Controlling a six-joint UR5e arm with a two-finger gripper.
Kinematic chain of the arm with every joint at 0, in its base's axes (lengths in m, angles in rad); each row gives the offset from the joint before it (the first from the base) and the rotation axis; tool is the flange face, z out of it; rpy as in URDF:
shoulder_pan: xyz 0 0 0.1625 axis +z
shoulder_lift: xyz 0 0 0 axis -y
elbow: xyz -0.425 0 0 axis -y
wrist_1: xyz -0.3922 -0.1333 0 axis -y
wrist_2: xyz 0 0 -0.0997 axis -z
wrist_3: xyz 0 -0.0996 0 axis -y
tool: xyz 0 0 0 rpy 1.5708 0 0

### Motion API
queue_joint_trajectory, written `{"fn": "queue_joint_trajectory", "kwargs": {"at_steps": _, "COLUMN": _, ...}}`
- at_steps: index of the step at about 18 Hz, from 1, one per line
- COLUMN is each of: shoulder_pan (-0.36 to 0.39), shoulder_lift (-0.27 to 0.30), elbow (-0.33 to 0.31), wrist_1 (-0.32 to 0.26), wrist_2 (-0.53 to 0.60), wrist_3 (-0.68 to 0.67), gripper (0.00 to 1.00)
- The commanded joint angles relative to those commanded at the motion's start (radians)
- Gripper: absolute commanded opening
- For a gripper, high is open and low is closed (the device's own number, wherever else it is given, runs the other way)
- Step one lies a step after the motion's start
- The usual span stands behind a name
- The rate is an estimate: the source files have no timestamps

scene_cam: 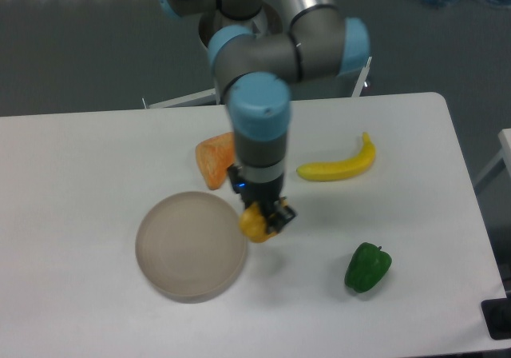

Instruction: Pick up the yellow pepper from the plate

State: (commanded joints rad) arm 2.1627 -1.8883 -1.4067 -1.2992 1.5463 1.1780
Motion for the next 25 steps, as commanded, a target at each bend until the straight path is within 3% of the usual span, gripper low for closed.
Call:
{"fn": "queue_joint_trajectory", "kwargs": {"at_steps": 3, "shoulder_pan": 0.069, "shoulder_lift": 0.003, "elbow": -0.002, "wrist_1": -0.058, "wrist_2": -0.002, "wrist_3": 0.049, "gripper": 0.08}}
{"fn": "queue_joint_trajectory", "kwargs": {"at_steps": 6, "shoulder_pan": 0.086, "shoulder_lift": 0.012, "elbow": 0.003, "wrist_1": -0.112, "wrist_2": -0.002, "wrist_3": 0.075, "gripper": 0.05}}
{"fn": "queue_joint_trajectory", "kwargs": {"at_steps": 11, "shoulder_pan": 0.109, "shoulder_lift": 0.034, "elbow": 0.005, "wrist_1": -0.111, "wrist_2": -0.008, "wrist_3": 0.095, "gripper": 0.04}}
{"fn": "queue_joint_trajectory", "kwargs": {"at_steps": 14, "shoulder_pan": 0.137, "shoulder_lift": 0.032, "elbow": -0.006, "wrist_1": -0.114, "wrist_2": -0.009, "wrist_3": 0.219, "gripper": 0.06}}
{"fn": "queue_joint_trajectory", "kwargs": {"at_steps": 25, "shoulder_pan": 0.175, "shoulder_lift": 0.023, "elbow": -0.009, "wrist_1": -0.109, "wrist_2": -0.002, "wrist_3": 0.359, "gripper": 0.06}}
